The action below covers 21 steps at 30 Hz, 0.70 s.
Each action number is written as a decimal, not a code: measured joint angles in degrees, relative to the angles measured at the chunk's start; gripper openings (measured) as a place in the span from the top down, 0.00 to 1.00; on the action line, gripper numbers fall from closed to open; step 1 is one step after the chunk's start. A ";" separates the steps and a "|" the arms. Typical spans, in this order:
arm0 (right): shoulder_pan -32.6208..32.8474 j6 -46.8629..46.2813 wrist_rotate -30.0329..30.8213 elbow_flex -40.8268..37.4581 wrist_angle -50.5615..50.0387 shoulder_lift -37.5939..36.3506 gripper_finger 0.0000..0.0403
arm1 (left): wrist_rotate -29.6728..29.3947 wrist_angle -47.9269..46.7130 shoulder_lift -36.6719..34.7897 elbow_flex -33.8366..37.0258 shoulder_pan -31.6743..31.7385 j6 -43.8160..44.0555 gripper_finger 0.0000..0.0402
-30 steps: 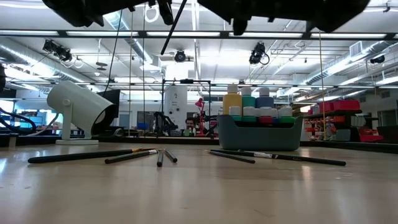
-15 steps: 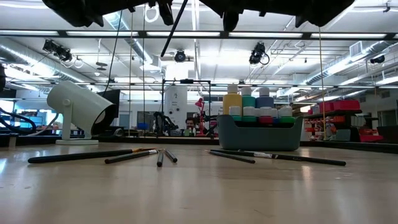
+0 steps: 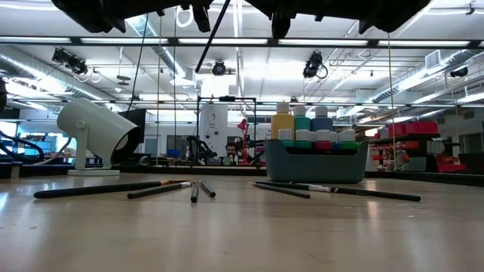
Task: Pick & Place Paint Supplies
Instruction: Put the gold paint brush into the cup
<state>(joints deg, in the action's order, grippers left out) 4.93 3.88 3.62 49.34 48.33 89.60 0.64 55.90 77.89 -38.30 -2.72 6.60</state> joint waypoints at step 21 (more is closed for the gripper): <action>12.90 -6.61 -7.71 -0.04 -52.48 -30.88 0.98 | 1.56 -3.07 0.00 0.02 0.00 0.23 0.90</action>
<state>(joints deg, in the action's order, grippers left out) 17.83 -2.73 -4.09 49.30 -4.15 58.72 2.20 52.83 77.89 -38.28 -2.72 6.83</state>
